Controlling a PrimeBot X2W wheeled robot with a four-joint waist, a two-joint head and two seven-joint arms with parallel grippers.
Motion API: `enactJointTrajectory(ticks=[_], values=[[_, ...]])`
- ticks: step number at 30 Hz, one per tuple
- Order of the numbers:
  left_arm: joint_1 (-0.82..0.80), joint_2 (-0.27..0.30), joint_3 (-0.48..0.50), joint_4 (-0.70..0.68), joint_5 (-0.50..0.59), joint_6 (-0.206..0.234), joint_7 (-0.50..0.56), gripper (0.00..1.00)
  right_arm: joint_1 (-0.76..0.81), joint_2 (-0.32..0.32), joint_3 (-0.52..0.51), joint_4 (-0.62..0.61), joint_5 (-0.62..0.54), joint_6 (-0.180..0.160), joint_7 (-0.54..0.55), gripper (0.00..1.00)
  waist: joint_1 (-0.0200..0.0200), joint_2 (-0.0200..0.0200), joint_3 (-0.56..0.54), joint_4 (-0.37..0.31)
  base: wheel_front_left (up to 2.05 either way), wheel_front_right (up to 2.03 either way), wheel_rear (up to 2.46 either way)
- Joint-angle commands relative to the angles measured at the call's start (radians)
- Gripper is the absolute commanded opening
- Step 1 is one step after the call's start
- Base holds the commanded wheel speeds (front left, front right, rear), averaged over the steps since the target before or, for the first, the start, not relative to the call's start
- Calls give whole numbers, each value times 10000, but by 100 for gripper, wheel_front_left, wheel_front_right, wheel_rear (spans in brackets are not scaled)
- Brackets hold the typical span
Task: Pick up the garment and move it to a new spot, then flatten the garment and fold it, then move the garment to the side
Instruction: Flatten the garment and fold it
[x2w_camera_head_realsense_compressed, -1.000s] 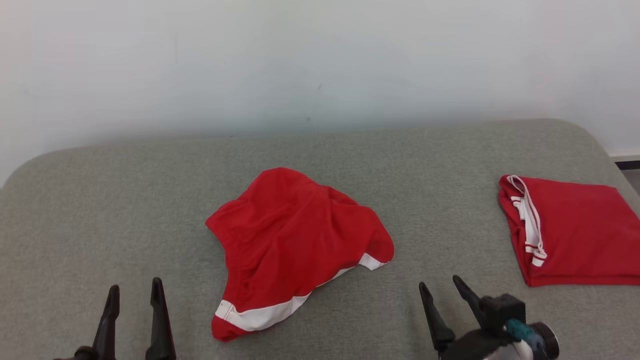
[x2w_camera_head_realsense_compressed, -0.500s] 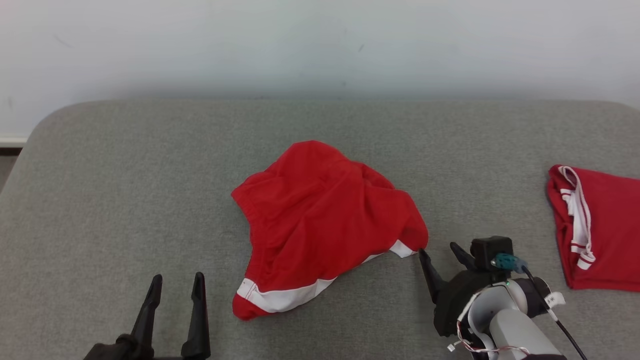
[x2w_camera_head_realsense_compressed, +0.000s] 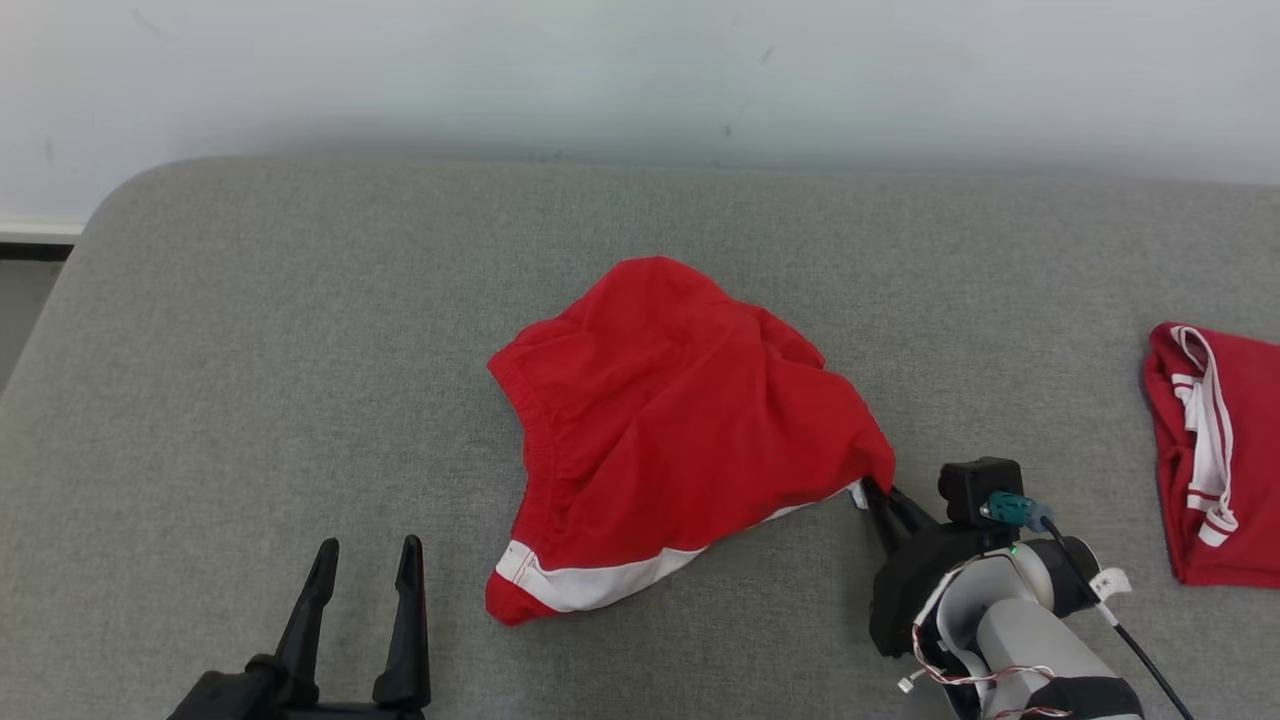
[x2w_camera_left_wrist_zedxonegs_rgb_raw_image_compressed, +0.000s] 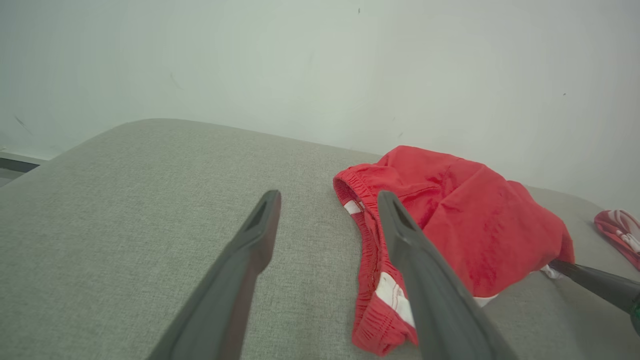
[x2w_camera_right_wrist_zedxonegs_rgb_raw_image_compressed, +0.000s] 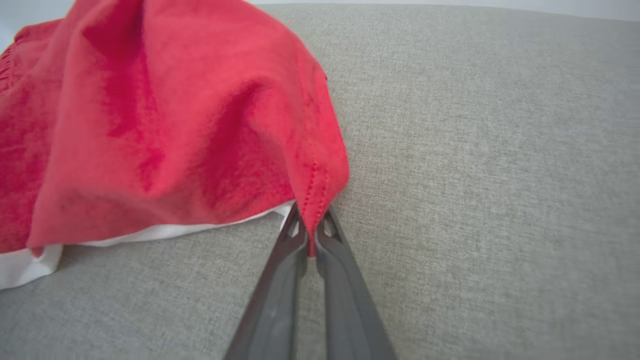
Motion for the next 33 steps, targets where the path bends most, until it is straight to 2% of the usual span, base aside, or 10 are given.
enactJointTrajectory(ticks=[1, 7, 11, 16, 17, 25, 29, 33], values=[[77, -2, 47, 58, -36, 13, -3, 100, 89, -188, 94, 50, 137, -28, -140, 0, -2, -1, -187, -106, 0, 0, 0], [375, -3, 248, 134, -77, 44, -3, 100, 894, -686, 168, -748, 658, -28, 81, 0, -2, -1, -700, -542, 0, 0, 0], [521, -3, 387, 157, -85, 46, -3, 100, 1711, -1064, -22, -1656, 557, -28, 820, 0, -2, -1, -891, -890, 0, 0, 0], [518, -3, 516, 128, -73, -14, -3, 100, 2626, -1119, -613, -2828, 333, -28, 1660, 0, -2, -1, -883, -1200, 0, 0, 0], [463, -3, 554, 147, -48, -36, -3, 100, 2849, -976, -910, -3255, 155, -28, 1854, 100, -2, -1, -868, -1270, 0, 0, 0], [510, -5, 788, 290, 104, -148, -3, 100, 3558, -552, -1881, -4735, -909, -28, 1409, 100, -2, -1, -1182, -1526, 0, 0, 0], [658, -3, 972, 275, 101, -132, -3, 100, 4035, -312, -2350, -5536, -1397, -28, 622, 100, -2, -1, -1410, -1739, 0, 0, 0], [807, -2, 1098, 273, 68, -39, -3, 100, 4536, -165, -2387, -6295, -1709, -28, -591, 100, -2, -1, -1655, -1919, 0, 0, 0]])
